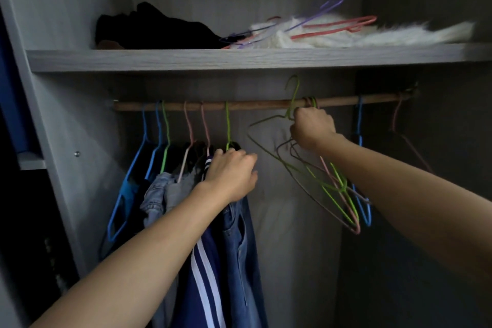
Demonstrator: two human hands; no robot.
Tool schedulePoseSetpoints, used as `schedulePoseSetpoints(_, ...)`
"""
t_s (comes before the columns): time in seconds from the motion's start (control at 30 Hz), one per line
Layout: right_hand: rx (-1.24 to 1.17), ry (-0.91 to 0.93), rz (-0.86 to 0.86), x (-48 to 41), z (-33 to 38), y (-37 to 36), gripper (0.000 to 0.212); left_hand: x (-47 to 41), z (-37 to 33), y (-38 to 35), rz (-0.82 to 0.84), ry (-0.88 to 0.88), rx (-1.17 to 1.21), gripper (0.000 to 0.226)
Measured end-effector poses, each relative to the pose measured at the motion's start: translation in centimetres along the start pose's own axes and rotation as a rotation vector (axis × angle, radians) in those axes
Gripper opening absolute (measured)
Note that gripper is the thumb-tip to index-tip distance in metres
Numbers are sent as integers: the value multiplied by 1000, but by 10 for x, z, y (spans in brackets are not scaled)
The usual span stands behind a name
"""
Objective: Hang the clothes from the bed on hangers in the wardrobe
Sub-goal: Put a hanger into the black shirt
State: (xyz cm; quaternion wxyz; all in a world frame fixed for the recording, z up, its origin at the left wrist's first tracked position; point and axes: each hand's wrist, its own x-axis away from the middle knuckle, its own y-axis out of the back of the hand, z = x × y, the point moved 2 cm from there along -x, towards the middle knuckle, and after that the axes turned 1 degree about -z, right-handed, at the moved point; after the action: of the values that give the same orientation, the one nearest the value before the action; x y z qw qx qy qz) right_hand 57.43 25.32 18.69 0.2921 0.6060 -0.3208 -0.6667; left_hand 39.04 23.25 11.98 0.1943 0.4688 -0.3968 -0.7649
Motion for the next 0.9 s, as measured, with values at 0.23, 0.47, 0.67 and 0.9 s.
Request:
schedulePoseSetpoints(0.23,-103,-42,-22,46,15,8,31,9,-4,9,-23,-105,-5,26)
schedulePoseSetpoints(0.47,-23,-97,10,156,-33,6,23,36,-53,-10,20,-292,124,27)
schedulePoseSetpoints(0.67,52,-198,26,257,-117,43,22,73,-146,-24,140,-440,295,23)
schedulePoseSetpoints(0.9,168,-427,86,405,-243,108,20,116,-312,-11,253,-612,379,21)
